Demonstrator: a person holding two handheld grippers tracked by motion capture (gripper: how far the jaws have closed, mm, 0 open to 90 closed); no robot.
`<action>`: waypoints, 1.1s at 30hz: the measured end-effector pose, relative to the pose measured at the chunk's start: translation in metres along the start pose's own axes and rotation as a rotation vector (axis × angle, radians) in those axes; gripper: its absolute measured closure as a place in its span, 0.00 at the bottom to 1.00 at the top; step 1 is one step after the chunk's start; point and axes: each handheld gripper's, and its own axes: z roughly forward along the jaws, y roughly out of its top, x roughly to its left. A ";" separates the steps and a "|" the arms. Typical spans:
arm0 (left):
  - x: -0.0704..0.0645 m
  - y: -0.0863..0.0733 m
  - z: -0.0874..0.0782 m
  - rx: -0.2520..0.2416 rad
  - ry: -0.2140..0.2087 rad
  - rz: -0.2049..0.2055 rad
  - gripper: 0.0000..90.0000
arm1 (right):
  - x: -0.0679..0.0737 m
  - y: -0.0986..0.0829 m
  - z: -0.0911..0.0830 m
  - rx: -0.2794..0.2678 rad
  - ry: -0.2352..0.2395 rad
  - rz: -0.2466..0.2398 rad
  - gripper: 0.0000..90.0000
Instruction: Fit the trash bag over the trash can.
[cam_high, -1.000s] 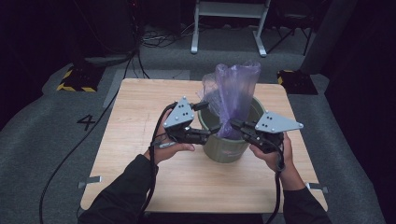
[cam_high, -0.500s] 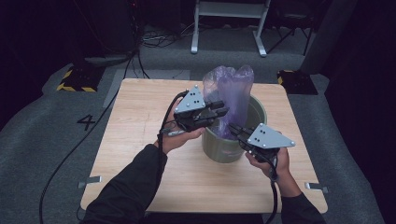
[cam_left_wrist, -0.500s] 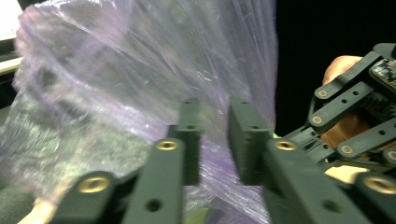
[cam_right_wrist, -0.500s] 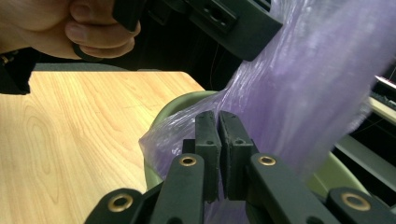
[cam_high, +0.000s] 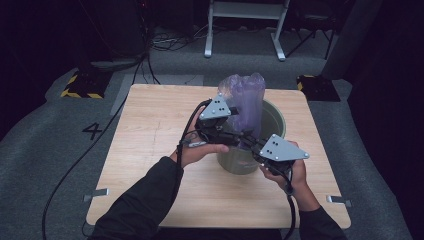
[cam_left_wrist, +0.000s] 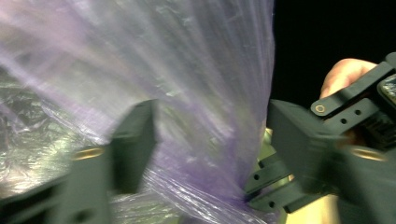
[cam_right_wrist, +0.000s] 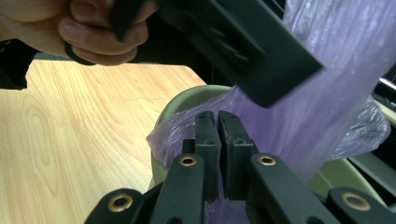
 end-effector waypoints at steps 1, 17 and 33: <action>0.001 0.000 0.000 0.000 0.004 0.001 0.47 | 0.001 0.000 0.000 0.001 -0.005 -0.006 0.96; 0.004 -0.011 -0.005 -0.040 0.005 0.096 1.00 | -0.009 -0.006 -0.016 -0.039 0.024 0.059 0.63; -0.040 -0.035 -0.002 -0.043 0.060 0.253 0.99 | -0.042 0.023 -0.025 -0.045 -0.102 0.229 0.31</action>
